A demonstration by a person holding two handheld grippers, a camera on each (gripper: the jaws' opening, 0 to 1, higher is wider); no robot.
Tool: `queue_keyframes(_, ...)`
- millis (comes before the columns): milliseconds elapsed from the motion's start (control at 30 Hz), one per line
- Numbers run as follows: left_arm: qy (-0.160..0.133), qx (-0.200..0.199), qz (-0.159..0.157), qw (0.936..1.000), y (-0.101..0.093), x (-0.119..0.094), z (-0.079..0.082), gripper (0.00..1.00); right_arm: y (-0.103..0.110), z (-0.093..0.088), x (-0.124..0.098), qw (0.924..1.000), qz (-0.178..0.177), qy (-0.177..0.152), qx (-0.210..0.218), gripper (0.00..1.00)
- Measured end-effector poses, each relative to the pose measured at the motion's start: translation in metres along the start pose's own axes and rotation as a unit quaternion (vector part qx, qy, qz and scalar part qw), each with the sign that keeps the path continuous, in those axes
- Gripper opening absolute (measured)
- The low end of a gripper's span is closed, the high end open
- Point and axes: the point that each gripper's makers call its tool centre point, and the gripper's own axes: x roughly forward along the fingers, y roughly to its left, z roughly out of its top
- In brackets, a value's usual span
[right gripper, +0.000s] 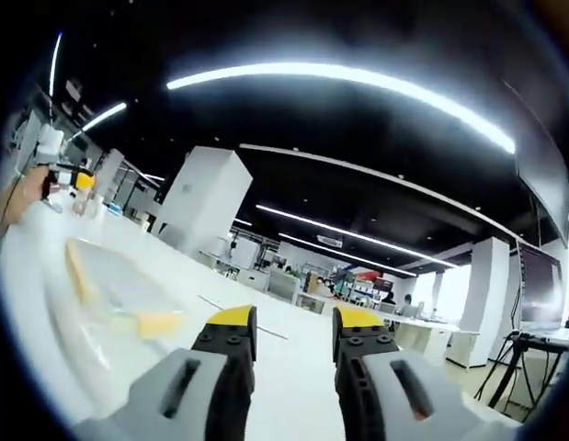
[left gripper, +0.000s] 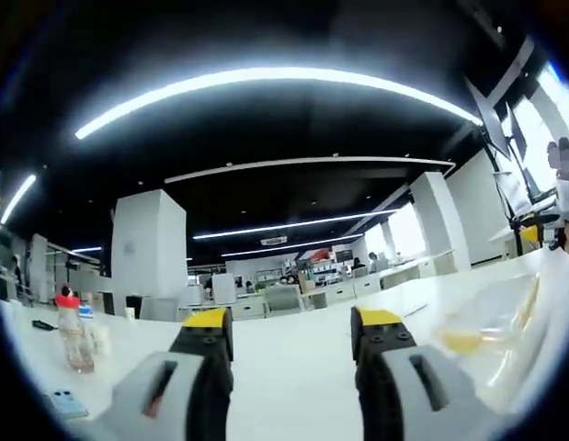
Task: Snap each plastic latch of the storage box into its locked position after aligning the lid with the box until every specified latch is closed and the lid sits flush.
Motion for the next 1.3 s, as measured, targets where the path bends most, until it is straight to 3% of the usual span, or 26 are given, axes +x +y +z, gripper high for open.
queue_keyframes(167, 0.001, -0.007, -0.004, 1.0000, -0.001, 0.000, -0.001, 0.52, 0.003, -0.003, 0.001, 0.9999, 0.006, 0.008, -0.009, 0.31)
queue_keyframes(467, 0.034, 0.015, 0.010, 0.9993, 0.006, 0.003, -0.013, 0.52, 0.008, -0.011, 0.005, 0.9992, 0.010, 0.032, -0.024, 0.29)
queue_keyframes(1033, 0.030, 0.019, 0.014, 0.9993, 0.010, 0.002, -0.010, 0.50, 0.019, -0.023, 0.011, 0.9962, 0.033, 0.065, -0.049, 0.27)
queue_keyframes(1300, 0.032, 0.017, 0.018, 0.9992, 0.012, 0.002, -0.012, 0.50, 0.019, -0.023, 0.011, 0.9960, 0.035, 0.065, -0.051, 0.27)
